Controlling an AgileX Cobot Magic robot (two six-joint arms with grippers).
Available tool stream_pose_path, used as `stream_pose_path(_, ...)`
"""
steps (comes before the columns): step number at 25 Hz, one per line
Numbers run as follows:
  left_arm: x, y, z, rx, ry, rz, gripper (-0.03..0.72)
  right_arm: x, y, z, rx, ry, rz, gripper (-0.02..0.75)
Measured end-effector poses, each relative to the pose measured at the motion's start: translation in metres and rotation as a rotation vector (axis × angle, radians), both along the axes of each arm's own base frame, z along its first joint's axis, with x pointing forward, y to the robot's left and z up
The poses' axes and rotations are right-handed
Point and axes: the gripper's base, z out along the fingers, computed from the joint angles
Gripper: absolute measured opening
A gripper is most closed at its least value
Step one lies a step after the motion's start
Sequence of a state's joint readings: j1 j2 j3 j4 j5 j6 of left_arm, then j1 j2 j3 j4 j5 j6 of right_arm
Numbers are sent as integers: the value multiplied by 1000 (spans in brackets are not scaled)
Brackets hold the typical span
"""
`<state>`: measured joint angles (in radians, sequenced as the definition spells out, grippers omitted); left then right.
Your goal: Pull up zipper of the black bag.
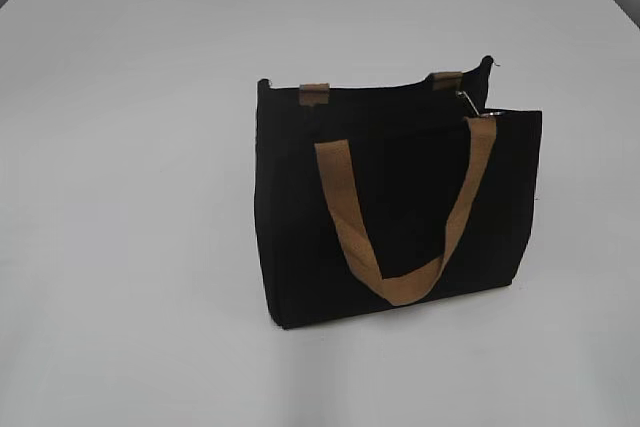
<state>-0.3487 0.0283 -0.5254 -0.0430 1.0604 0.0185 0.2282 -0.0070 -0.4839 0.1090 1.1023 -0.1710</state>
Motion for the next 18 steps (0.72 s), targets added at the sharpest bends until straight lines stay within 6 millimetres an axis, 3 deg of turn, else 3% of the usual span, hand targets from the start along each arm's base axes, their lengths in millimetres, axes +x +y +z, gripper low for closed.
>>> stream_pose_path(9,0,0,0,0,0,18,278,0,0,0,0,-1,-4,579)
stream_pose_path(18,-5,-1,0,-7,-34,309,235,2,1,0,-1,-2,-230,579)
